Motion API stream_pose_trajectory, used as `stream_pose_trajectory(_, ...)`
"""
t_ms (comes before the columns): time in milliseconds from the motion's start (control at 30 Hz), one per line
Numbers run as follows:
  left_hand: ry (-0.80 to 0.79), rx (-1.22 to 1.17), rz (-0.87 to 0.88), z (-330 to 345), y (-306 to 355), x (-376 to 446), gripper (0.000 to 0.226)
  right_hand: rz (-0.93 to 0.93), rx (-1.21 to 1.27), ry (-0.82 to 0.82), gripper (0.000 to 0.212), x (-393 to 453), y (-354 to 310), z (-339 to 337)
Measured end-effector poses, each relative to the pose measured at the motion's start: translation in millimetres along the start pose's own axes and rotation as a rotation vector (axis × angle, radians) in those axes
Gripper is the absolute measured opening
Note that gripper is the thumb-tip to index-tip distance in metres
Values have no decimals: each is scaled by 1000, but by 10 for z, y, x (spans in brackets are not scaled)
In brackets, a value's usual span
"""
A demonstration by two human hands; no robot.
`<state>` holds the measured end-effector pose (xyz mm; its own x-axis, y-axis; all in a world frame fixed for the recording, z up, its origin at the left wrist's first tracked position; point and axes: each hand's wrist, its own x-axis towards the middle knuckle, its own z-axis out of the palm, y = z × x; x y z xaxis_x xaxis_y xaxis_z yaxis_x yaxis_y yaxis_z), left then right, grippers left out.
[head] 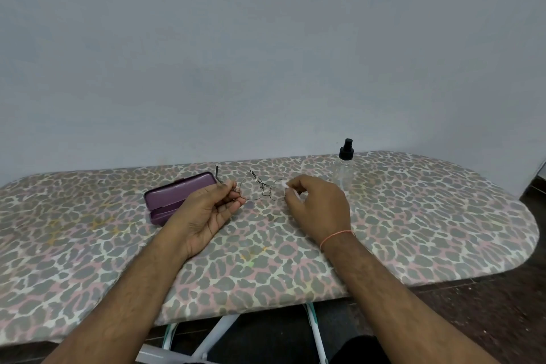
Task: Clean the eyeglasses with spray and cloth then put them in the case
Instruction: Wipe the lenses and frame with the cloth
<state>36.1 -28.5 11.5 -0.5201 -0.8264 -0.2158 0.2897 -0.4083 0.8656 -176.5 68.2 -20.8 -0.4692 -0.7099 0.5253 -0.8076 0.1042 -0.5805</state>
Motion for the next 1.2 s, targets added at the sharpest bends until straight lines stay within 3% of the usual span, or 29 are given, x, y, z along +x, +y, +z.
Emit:
stream_pose_trajectory(167, 2, -10, 0, -1, -2, 4, 17, -63, 65, -134, 14, -28, -3, 29)
stream_pose_trajectory(367, -12, 8, -3, -9, -8, 16, 18, -45, 66, 26, 17, -15, -6, 10)
stream_pose_trajectory(567, -15, -1, 0, -27, -8, 20, 18, 54, 51, -114, 13, 5, 18, 19)
stream_pose_trajectory(700, -11, 17, -1, -23, -10, 31, 18, -38, 127, -61, 14, -18, -12, 23)
stream_pose_trajectory(833, -20, 28, -5, -28, -15, 35, 18, 19, 138, 20, 18, -3, 9, 11)
stream_pose_trajectory(1000, -19, 26, -4, -27, -14, 29, 18, 113, 109, -61, 16, 12, 30, 16)
stream_pose_trajectory(1200, -22, 23, -3, -35, -17, 39, 18, -13, 163, -71, 17, -29, -17, 16)
